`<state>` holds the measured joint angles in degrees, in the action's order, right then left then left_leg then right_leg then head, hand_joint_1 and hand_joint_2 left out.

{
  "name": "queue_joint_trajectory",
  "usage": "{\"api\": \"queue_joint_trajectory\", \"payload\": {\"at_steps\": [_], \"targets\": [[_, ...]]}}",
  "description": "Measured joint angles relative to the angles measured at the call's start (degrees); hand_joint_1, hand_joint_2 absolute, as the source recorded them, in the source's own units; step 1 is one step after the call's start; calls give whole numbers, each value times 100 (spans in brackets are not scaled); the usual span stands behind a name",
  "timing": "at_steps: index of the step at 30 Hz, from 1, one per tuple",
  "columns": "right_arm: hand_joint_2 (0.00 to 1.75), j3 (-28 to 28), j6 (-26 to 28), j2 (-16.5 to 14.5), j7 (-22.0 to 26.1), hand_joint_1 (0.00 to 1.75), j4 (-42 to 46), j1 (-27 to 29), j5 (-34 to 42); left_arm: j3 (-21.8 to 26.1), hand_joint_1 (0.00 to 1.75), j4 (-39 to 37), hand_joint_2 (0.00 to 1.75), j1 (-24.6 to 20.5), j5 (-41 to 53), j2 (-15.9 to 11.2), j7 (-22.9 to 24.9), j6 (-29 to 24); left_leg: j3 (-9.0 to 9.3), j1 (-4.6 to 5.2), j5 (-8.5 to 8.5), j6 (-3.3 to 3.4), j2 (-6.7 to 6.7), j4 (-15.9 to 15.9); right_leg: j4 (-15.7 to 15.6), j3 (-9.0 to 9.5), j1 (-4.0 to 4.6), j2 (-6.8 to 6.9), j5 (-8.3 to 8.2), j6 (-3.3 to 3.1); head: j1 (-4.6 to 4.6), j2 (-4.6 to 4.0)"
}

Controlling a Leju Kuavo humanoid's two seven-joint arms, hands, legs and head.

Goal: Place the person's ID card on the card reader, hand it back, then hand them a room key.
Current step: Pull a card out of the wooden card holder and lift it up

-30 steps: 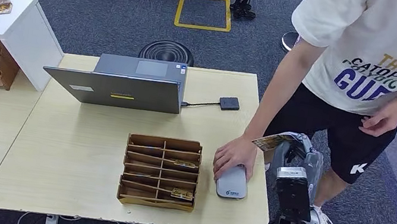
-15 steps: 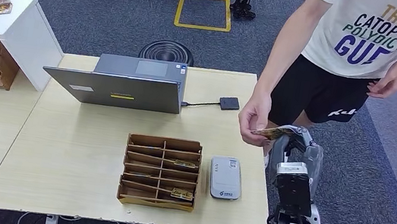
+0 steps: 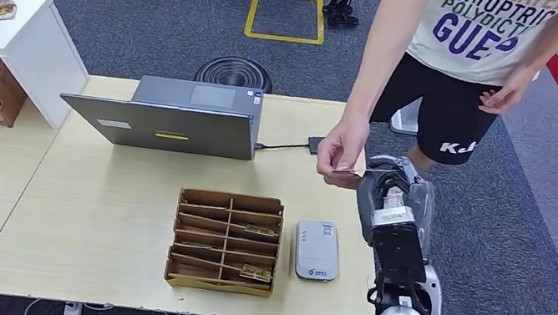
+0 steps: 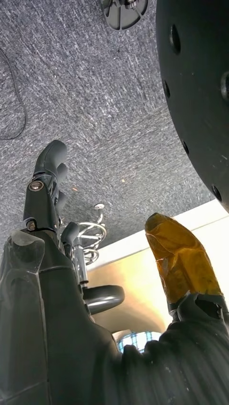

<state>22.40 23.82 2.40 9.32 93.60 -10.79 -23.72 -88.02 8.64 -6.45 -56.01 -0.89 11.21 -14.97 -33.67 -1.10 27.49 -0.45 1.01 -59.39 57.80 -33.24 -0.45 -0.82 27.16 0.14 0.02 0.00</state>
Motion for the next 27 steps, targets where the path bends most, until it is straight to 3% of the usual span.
{"api": "queue_joint_trajectory", "payload": {"at_steps": [2,11,26,27], "targets": [[0,70,-198,1,-143,0,-117,-116,-18,0,0,0,175,-4,25,-1,-1,9,0,0,-1,0,2,0,0,0,0,1,0,0,0,0],[0,324,-543,1,-247,0,-534,-421,-10,0,0,-1,175,-6,84,-1,-2,21,0,0,-2,-2,3,0,1,1,0,3,0,0,0,0],[0,457,-611,1,-255,0,-707,-505,-1,0,0,-1,175,-7,99,-4,-2,24,0,0,-1,-1,3,0,1,0,0,3,0,0,0,0],[44,485,-646,1,-248,0,-720,-509,27,0,0,-1,175,-7,92,-5,-2,24,0,0,-2,-1,3,0,1,0,0,3,0,0,0,0]]}}
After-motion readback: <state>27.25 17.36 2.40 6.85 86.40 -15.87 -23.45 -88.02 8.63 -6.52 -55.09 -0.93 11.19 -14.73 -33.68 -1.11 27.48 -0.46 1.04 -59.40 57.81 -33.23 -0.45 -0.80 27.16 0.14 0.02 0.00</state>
